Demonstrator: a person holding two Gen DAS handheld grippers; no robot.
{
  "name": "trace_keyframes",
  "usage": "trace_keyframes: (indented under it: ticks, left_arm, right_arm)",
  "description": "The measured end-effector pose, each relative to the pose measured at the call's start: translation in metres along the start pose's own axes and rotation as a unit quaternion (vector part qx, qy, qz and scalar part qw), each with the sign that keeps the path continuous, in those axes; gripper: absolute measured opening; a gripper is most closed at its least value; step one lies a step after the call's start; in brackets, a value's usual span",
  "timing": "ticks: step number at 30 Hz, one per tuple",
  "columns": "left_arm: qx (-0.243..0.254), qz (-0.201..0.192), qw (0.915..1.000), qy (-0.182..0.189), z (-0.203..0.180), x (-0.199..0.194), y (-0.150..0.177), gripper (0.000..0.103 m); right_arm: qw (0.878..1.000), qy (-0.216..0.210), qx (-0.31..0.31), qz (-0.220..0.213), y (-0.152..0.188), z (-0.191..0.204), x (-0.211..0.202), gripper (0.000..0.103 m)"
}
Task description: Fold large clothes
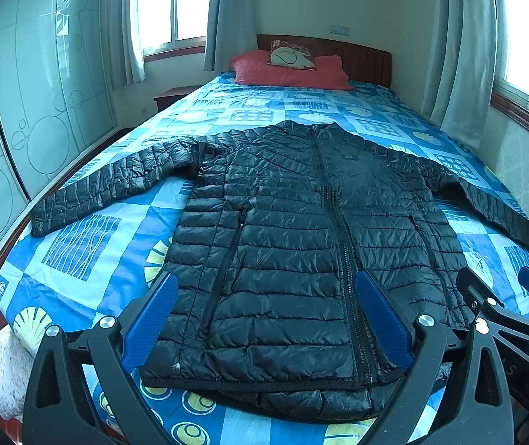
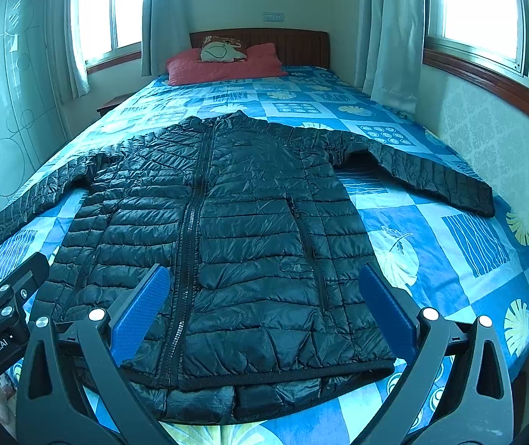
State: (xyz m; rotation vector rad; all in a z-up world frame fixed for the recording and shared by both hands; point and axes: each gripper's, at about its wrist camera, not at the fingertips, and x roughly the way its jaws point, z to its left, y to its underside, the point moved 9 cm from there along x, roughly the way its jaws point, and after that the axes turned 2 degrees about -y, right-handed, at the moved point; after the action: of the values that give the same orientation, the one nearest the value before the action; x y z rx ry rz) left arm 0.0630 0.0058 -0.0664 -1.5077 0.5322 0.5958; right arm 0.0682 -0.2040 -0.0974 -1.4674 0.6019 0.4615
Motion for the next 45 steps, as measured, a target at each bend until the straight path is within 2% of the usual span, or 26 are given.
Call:
trace_keyframes:
  ticks: [45]
  left_arm:
    - [-0.002, 0.007, 1.0, 0.0, 0.0023, 0.0021, 0.0067, 0.095]
  right_arm:
    - [1.0, 0.0, -0.001, 0.002, 0.0046, 0.0033, 0.001, 0.101]
